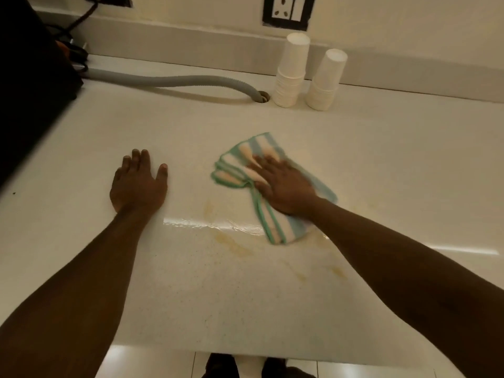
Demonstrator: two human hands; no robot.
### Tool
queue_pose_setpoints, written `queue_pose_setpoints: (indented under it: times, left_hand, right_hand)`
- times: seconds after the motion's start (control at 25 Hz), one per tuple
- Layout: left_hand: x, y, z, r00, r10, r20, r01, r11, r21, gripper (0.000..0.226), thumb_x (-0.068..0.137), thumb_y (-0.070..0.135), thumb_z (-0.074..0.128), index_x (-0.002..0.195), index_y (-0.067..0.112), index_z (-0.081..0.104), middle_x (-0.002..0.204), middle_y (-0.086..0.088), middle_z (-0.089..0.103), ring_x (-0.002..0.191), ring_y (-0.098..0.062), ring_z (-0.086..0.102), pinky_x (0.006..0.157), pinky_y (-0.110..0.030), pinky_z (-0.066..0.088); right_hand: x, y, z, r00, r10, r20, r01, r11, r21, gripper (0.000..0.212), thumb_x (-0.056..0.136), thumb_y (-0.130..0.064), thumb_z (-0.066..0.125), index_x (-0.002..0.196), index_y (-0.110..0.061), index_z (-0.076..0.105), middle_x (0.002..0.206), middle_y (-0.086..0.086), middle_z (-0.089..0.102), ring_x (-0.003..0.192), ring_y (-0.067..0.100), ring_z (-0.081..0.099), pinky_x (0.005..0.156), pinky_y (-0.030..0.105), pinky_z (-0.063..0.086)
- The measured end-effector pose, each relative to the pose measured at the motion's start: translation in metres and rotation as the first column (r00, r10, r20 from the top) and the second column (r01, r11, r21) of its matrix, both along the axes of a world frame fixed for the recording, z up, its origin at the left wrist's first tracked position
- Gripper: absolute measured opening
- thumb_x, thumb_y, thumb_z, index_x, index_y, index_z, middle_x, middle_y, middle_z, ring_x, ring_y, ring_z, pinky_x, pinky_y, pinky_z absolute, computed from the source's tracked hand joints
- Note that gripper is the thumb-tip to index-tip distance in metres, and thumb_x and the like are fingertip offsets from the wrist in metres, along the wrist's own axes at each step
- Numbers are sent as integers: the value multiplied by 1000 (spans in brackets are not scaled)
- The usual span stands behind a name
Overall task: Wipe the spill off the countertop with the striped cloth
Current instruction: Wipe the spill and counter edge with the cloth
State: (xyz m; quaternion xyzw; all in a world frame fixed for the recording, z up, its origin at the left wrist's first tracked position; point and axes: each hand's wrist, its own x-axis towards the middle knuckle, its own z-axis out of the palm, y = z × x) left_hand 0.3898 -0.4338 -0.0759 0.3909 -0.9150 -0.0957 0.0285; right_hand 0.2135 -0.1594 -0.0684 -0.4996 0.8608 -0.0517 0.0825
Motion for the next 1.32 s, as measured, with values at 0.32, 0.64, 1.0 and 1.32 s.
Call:
queue_pose_setpoints:
  times: [0.32, 0.64, 1.0, 1.32]
  left_hand:
    - [-8, 54, 4, 965, -237, -115, 246, 966, 73, 56, 103, 37, 25, 152, 11, 24, 162, -5, 20, 150, -20, 14, 122, -36, 12]
    - [-8, 54, -4, 961, -267, -69, 269, 963, 27, 57, 102, 38, 22, 153, 13, 22, 163, -3, 16, 151, -19, 12, 121, -35, 9]
    - [-7, 51, -6, 956, -262, -134, 270, 962, 45, 54, 103, 39, 22, 151, 14, 28, 162, -3, 21, 150, -20, 15, 121, -38, 12]
    - [-7, 51, -8, 956, -267, -123, 272, 962, 19, 55, 103, 39, 23, 151, 13, 28, 161, -5, 22, 150, -22, 17, 121, -38, 13]
  right_hand:
    - [-86, 149, 1, 771, -636, -42, 628, 769, -122, 51, 102, -33, 30, 148, -13, 33, 158, 14, 29, 142, 36, 30, 113, 54, 27]
    - [17, 88, 2, 974, -226, -13, 227, 974, 21, 56, 100, -50, 17, 153, -31, 15, 163, -3, 13, 149, 20, 14, 118, 42, 11]
    - [-43, 266, 4, 728, -685, -36, 676, 725, -135, 60, 95, -43, 25, 148, -16, 34, 156, 14, 33, 142, 38, 32, 113, 52, 25]
    - [-15, 310, -7, 120, -993, -3, 992, 120, -30, 65, 92, -51, 15, 151, -27, 22, 163, 1, 16, 149, 30, 13, 117, 58, 5]
